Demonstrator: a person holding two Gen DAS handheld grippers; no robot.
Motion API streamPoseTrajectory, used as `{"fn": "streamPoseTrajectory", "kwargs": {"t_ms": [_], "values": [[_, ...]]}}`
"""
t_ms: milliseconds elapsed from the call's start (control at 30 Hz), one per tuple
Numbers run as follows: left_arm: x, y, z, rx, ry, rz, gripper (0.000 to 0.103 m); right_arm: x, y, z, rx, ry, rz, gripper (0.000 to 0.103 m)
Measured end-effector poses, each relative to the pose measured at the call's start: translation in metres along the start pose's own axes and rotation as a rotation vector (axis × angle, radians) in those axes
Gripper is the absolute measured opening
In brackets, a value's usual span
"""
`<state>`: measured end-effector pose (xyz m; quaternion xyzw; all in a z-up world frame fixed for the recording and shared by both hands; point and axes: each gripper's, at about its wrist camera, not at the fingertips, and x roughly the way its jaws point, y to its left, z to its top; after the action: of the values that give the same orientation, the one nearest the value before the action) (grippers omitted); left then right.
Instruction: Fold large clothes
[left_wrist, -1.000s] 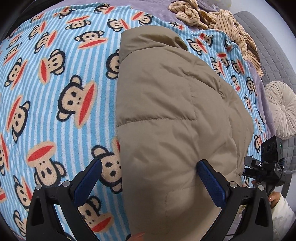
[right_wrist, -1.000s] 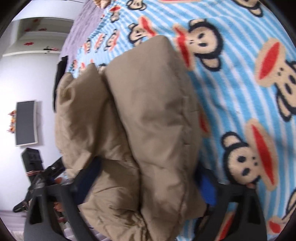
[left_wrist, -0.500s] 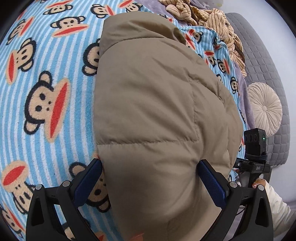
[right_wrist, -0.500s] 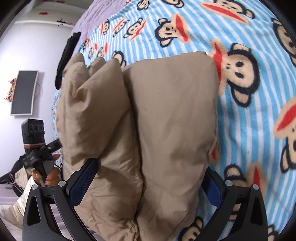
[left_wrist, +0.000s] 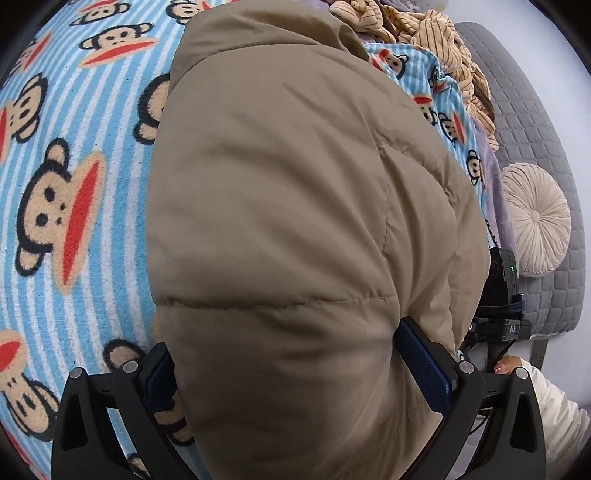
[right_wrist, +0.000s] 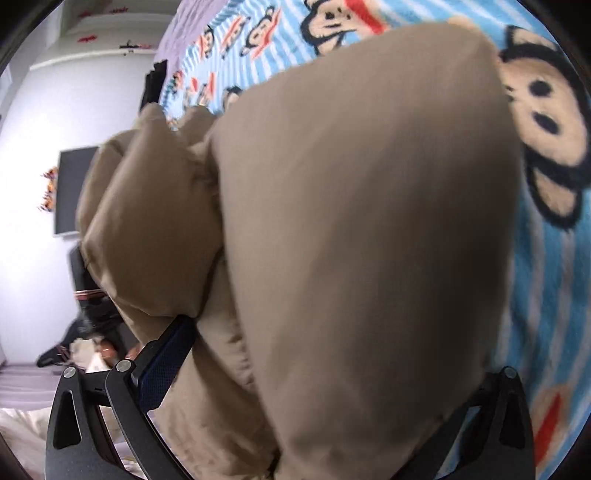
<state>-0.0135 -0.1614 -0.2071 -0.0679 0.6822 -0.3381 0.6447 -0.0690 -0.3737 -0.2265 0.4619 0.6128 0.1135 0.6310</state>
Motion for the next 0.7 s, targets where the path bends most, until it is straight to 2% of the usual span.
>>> {"fn": "streamPoseTrajectory", "kwargs": {"t_ms": [167, 300, 333, 367, 467, 533, 700], "values": [[0.002, -0.022, 0.0, 0.034, -0.037, 0.09, 0.102, 0.008, -0.005, 0.009, 0.05, -0.009, -0.002, 0.103], [-0.005, -0.034, -0.003, 0.061, -0.068, 0.122, 0.088, 0.009, -0.007, 0.009, 0.119, -0.02, 0.001, 0.102], [-0.007, -0.038, -0.003, 0.068, -0.073, 0.129, 0.086, 0.007, -0.008, 0.008, 0.134, -0.024, 0.01, 0.099], [-0.01, -0.04, -0.003, 0.073, -0.076, 0.132, 0.084, 0.007, -0.007, 0.008, 0.141, -0.027, 0.028, 0.089], [-0.018, -0.046, -0.005, 0.089, -0.087, 0.143, 0.081, 0.001, 0.001, 0.009, 0.138, -0.047, 0.059, 0.07], [-0.023, -0.051, -0.006, 0.097, -0.091, 0.149, 0.081, -0.003, 0.006, 0.009, 0.132, -0.054, 0.074, 0.063], [-0.035, -0.056, -0.008, 0.095, -0.1, 0.146, 0.081, -0.01, 0.011, 0.011, 0.141, -0.073, 0.106, 0.059]]}}
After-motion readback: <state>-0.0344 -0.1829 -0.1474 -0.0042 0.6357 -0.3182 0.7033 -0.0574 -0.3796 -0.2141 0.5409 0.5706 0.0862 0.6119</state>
